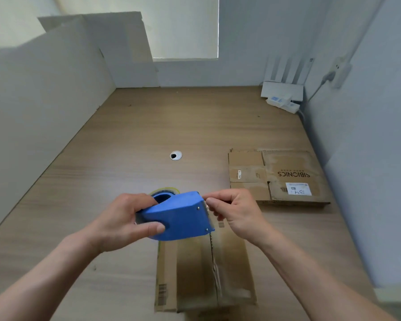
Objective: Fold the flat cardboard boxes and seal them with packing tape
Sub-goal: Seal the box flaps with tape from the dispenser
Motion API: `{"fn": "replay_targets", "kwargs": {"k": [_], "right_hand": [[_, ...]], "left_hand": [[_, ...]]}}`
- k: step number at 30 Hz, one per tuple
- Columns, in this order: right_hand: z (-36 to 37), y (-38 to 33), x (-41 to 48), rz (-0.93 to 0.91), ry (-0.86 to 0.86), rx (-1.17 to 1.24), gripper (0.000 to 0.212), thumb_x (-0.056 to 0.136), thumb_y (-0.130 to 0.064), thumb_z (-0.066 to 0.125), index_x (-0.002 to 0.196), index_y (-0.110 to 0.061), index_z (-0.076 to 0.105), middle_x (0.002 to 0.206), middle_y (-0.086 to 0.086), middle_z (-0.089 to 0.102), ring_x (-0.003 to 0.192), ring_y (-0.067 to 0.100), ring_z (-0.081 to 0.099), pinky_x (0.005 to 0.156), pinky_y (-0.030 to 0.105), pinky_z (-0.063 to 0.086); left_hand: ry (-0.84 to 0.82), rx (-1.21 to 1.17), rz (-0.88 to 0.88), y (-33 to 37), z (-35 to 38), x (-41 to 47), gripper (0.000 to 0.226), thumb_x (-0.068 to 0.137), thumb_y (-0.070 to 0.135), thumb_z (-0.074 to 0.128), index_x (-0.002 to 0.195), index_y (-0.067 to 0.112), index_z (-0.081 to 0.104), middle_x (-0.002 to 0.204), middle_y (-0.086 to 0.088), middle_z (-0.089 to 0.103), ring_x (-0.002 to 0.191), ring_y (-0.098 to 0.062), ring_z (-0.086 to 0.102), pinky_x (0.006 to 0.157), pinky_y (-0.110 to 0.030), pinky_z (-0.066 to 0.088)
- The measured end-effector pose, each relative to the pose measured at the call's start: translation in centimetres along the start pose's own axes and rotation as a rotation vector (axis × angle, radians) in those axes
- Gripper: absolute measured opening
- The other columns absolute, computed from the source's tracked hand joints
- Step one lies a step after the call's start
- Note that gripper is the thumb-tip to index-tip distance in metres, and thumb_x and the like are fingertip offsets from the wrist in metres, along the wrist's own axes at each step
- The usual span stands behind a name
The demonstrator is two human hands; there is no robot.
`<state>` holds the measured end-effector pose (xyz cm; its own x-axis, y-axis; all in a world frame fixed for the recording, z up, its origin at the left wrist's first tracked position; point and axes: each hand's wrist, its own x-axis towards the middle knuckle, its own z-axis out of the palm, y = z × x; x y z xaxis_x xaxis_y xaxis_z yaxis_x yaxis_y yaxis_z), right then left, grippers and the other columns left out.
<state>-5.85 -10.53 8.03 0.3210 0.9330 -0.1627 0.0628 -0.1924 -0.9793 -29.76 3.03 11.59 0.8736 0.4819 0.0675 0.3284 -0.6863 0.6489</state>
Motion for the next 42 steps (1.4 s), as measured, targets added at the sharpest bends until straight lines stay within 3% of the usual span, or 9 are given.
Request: {"fn": "replay_targets", "kwargs": {"k": [6,9,12,16,20,25,35,39,42], "right_hand": [[-3.8,-1.5,1.4,-0.021,0.233,0.017,0.012,0.092,-0.003,0.067,0.083,0.003,0.074,0.055,0.006,0.053,0.045,0.011,0.041,0.044,0.02,0.036],[-5.0,-0.6,2.4,0.099,0.269,0.011,0.015,0.091,-0.001,0.067,0.079,0.007,0.071,0.057,0.01,0.05,0.044,0.013,0.039,0.041,0.021,0.035],[-3.9,0.9,3.4,0.232,0.274,-0.048,0.017,0.09,-0.004,0.066,0.075,-0.001,0.072,0.06,0.011,0.056,0.047,0.014,0.045,0.046,0.024,0.039],[-3.8,2.5,4.2,0.289,0.339,-0.101,0.019,0.091,-0.001,0.06,0.076,-0.007,0.071,0.063,0.009,0.064,0.045,0.01,0.052,0.049,0.024,0.046],[-3.9,3.7,3.8,0.21,0.38,-0.308,0.021,0.089,-0.006,0.062,0.072,-0.014,0.071,0.06,0.001,0.068,0.052,0.009,0.058,0.057,0.029,0.052],[-3.6,4.7,3.6,0.088,0.392,-0.542,0.017,0.091,-0.014,0.062,0.077,-0.017,0.071,0.065,-0.007,0.067,0.069,0.012,0.065,0.07,0.031,0.05],[-2.9,7.4,3.6,-0.088,0.346,-0.941,0.017,0.099,-0.025,0.053,0.09,-0.014,0.062,0.077,0.007,0.069,0.075,0.036,0.063,0.061,0.043,0.047],[-2.3,8.0,3.5,0.083,0.36,-0.888,0.032,0.103,-0.036,0.044,0.131,-0.021,0.049,0.101,0.009,0.071,0.092,0.035,0.064,0.07,0.042,0.047],[-2.5,7.4,3.0,0.182,0.47,-0.771,0.051,0.103,-0.03,0.046,0.149,-0.017,0.031,0.134,0.011,0.059,0.117,0.031,0.057,0.09,0.043,0.047]], "left_hand": [[0.14,-0.23,-0.291,-1.5,-2.1,0.8,0.084,0.052,0.089,0.067,0.06,0.006,0.053,0.053,0.004,0.042,0.049,-0.011,0.039,0.047,-0.024,0.027],[0.087,-0.261,-0.481,-2.7,-3.3,1.3,0.097,0.038,0.092,0.068,0.065,-0.001,0.057,0.053,0.001,0.045,0.048,-0.012,0.041,0.046,-0.021,0.029],[-0.006,-0.234,-0.592,-4.0,-3.0,2.5,0.075,0.046,0.077,0.07,0.064,0.005,0.062,0.053,-0.001,0.051,0.048,-0.015,0.044,0.052,-0.026,0.029],[-0.079,-0.251,-0.664,-5.2,-2.4,3.9,0.074,0.049,0.074,0.07,0.073,0.004,0.071,0.062,-0.008,0.062,0.055,-0.019,0.052,0.057,-0.029,0.033],[-0.109,-0.242,-0.686,-5.4,-1.7,5.0,0.071,0.052,0.072,0.07,0.075,0.005,0.072,0.062,-0.005,0.065,0.055,-0.018,0.055,0.057,-0.03,0.037],[-0.127,-0.243,-0.723,-5.5,-1.7,6.0,0.048,0.076,0.054,0.078,0.076,0.006,0.072,0.062,-0.004,0.068,0.055,-0.019,0.059,0.056,-0.027,0.041],[-0.183,-0.212,-0.778,-5.7,-1.6,6.8,0.039,0.084,0.046,0.075,0.076,0.007,0.072,0.062,-0.003,0.069,0.054,-0.019,0.062,0.052,-0.027,0.045],[-0.173,-0.21,-0.792,-6.0,-1.6,6.8,0.039,0.083,0.046,0.076,0.076,0.007,0.072,0.061,-0.002,0.068,0.056,-0.02,0.062,0.052,-0.027,0.045],[-0.169,-0.195,-0.79,-6.0,-1.4,6.7,0.04,0.083,0.046,0.076,0.072,0.008,0.071,0.058,-0.001,0.066,0.055,-0.02,0.06,0.052,-0.026,0.043]]}}
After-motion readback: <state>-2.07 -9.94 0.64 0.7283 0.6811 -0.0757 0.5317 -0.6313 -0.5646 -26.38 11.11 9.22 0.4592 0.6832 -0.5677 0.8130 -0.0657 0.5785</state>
